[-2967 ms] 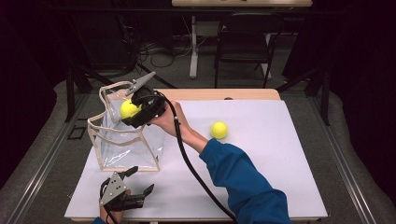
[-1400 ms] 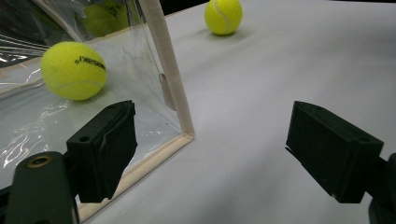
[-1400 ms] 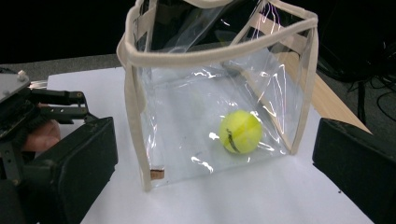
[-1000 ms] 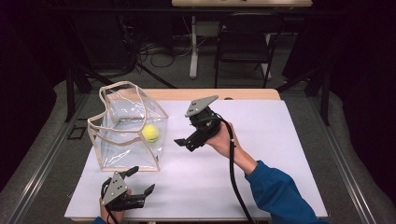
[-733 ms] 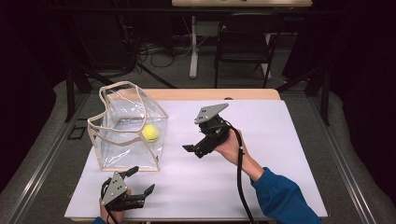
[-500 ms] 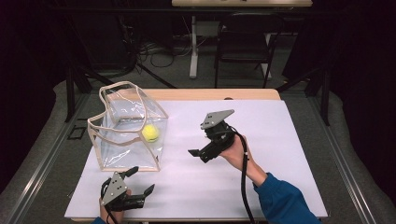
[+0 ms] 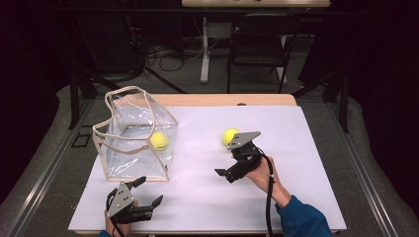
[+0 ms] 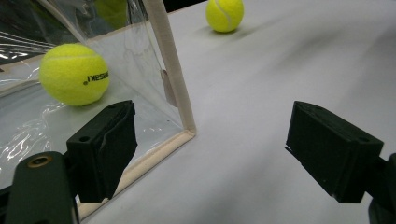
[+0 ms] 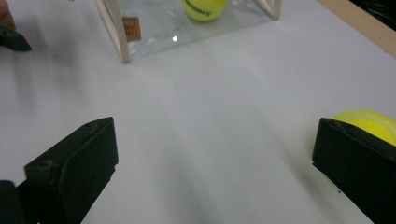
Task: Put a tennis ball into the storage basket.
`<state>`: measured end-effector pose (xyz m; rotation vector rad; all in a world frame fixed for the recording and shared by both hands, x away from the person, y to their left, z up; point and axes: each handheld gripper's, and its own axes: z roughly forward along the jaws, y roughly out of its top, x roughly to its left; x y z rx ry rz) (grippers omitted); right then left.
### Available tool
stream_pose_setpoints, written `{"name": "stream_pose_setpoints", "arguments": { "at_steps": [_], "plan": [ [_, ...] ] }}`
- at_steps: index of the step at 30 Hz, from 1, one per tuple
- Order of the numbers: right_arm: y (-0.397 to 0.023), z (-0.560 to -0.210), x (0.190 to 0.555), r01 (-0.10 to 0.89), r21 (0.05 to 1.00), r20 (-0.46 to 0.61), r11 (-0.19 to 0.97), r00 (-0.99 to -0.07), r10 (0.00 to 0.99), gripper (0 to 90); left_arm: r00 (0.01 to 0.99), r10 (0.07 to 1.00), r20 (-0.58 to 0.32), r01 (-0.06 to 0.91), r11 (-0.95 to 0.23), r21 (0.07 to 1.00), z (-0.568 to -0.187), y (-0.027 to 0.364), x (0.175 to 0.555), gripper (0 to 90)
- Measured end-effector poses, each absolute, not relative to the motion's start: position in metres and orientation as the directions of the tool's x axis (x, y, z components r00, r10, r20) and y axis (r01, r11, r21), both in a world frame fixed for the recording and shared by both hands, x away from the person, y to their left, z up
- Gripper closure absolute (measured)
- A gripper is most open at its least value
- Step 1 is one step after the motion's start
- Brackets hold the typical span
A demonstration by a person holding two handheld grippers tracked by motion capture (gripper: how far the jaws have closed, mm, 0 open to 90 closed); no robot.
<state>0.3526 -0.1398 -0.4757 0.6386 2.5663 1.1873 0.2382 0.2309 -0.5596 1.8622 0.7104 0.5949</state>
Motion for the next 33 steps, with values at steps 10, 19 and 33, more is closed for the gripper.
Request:
{"name": "stream_pose_setpoints", "arguments": {
  "at_steps": [10,19,33],
  "plan": [
    [-0.168,-0.510,0.342,0.334,0.745,-0.024,0.578,-0.852,0.524,0.0,0.702,0.707,0.092,0.198,-0.318,0.927,-0.559,0.230,0.237,16.1],
    [-0.192,-0.520,0.340,0.371,0.731,-0.033,0.573,-0.819,0.573,0.0,0.701,0.708,0.079,0.201,-0.303,0.932,-0.559,0.232,0.237,16.1],
    [-0.201,-0.527,0.344,0.388,0.708,-0.047,0.590,-0.808,0.588,0.0,0.706,0.702,0.092,0.189,-0.313,0.931,-0.558,0.231,0.236,16.1]
  ]
}}
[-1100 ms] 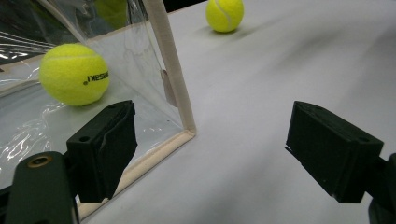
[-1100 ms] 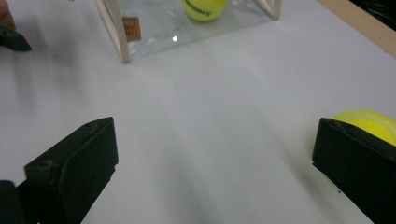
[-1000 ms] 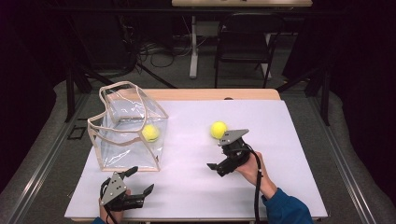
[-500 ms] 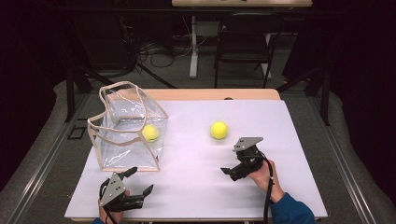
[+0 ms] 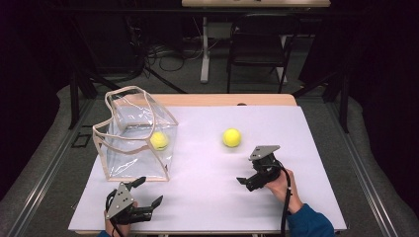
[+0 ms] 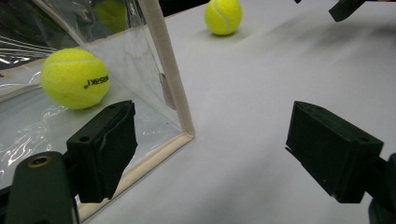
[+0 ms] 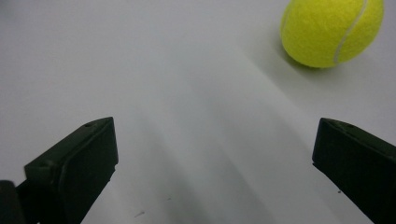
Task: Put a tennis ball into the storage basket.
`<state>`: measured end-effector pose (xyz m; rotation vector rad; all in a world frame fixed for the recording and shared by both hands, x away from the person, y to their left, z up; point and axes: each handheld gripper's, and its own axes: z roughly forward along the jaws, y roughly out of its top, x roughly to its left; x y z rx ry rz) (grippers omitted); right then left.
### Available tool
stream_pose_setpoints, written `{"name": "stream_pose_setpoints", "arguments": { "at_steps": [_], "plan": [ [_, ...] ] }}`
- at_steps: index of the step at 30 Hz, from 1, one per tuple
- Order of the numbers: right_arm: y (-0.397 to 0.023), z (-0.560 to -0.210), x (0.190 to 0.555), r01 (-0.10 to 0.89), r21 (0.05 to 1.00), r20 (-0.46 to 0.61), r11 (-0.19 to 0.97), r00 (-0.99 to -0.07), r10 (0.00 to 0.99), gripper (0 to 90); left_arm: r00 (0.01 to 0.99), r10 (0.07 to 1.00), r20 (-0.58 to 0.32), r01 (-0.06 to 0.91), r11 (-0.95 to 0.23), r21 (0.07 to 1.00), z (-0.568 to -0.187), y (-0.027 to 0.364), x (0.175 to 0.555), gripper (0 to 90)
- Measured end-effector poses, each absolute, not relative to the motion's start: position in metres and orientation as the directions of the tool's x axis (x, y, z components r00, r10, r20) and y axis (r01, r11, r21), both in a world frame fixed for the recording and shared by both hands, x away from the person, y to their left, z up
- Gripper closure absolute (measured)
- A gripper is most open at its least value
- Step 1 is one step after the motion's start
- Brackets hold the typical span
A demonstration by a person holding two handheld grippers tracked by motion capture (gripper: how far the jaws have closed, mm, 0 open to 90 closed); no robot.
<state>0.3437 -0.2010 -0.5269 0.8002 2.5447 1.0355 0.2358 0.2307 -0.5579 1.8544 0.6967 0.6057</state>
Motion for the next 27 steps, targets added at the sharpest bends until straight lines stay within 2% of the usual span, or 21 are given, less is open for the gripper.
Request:
{"name": "stream_pose_setpoints", "arguments": {
  "at_steps": [27],
  "plan": [
    [-0.219,-0.518,0.358,0.449,0.695,-0.029,0.562,-0.763,0.646,0.0,0.710,0.699,0.088,0.195,-0.315,0.929,-0.558,0.229,0.236,16.1]
  ]
}}
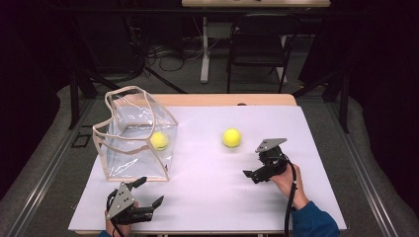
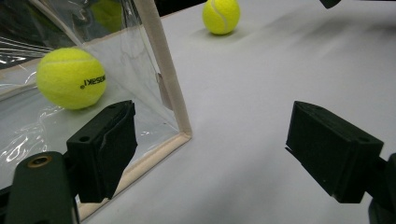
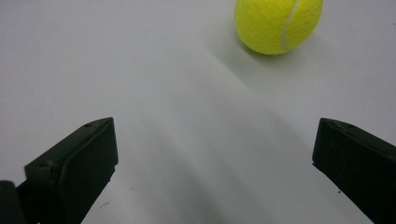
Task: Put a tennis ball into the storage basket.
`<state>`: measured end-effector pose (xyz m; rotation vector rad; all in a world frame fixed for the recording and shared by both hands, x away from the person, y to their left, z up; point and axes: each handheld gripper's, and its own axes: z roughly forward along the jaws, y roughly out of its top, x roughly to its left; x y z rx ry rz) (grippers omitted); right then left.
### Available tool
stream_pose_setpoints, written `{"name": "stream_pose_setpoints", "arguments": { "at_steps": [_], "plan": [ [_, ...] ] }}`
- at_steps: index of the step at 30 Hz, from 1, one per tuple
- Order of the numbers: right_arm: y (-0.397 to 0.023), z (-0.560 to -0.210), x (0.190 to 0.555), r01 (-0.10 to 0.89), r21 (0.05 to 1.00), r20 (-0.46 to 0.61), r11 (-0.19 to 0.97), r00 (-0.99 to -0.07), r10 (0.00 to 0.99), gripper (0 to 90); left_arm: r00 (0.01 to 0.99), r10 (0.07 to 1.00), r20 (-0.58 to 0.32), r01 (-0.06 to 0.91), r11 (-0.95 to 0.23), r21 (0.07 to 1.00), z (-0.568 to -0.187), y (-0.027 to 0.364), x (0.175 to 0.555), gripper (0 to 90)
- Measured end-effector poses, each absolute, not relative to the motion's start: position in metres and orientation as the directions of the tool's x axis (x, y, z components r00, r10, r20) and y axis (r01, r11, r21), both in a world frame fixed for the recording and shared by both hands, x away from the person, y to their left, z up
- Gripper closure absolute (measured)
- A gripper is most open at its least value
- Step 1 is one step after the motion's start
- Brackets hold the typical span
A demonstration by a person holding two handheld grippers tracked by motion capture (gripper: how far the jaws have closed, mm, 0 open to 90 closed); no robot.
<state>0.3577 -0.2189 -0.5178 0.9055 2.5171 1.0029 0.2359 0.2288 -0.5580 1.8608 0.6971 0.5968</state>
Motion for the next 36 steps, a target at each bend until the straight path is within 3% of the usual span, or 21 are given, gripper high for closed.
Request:
{"name": "stream_pose_setpoints", "arguments": {
  "at_steps": [25,36],
  "plan": [
    [-0.197,-0.493,0.395,0.494,0.672,0.017,0.552,-0.755,0.655,0.0,0.713,0.695,0.087,0.193,-0.315,0.929,-0.558,0.229,0.237,16.1],
    [-0.180,-0.494,0.406,0.475,0.641,-0.019,0.602,-0.775,0.631,0.0,0.714,0.695,0.084,0.195,-0.313,0.930,-0.559,0.228,0.238,16.1]
  ]
}}
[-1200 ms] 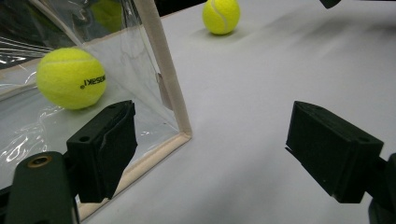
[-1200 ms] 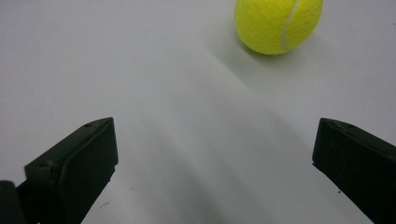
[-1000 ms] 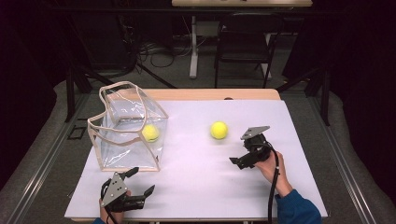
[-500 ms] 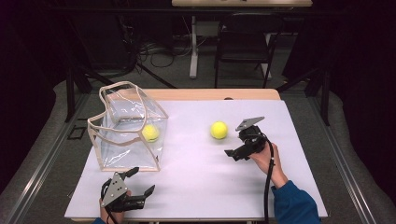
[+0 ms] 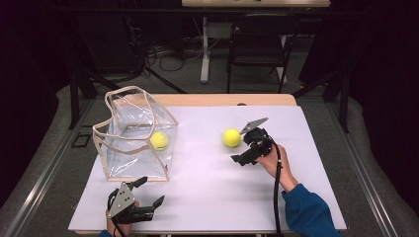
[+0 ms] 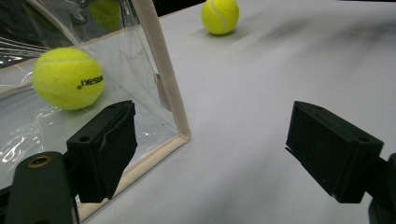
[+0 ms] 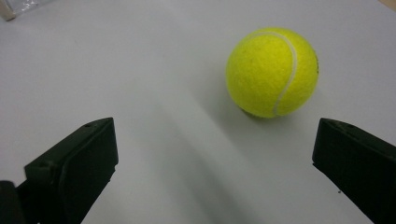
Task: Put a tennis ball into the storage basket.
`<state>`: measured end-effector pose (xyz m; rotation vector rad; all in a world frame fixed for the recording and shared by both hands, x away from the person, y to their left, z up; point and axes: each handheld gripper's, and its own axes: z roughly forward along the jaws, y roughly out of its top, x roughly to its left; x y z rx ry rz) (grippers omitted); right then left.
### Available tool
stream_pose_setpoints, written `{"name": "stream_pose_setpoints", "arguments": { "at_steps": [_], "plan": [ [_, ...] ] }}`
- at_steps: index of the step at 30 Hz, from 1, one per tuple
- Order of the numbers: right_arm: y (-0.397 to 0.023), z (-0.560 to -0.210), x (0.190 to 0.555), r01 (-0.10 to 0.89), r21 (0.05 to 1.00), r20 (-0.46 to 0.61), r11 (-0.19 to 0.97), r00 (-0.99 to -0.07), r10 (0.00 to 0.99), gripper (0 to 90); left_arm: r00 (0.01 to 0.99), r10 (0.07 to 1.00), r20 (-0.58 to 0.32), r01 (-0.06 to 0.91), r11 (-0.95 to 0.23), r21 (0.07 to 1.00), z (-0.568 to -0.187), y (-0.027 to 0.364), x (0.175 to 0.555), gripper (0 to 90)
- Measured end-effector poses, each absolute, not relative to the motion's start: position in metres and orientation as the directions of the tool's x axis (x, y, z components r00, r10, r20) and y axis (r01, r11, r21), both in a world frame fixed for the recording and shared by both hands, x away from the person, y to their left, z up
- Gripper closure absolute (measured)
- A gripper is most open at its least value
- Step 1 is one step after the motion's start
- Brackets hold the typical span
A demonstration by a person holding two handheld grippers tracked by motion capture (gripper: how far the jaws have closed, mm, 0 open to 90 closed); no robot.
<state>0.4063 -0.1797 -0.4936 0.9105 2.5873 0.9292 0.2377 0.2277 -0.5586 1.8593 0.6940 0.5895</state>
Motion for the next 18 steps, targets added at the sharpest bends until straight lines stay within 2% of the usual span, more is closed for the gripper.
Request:
{"name": "stream_pose_setpoints", "arguments": {
  "at_steps": [18],
  "plan": [
    [-0.170,-0.489,0.431,0.481,0.626,-0.028,0.614,-0.773,0.634,0.0,0.714,0.694,0.088,0.192,-0.316,0.929,-0.558,0.228,0.237,16.1]
  ]
}}
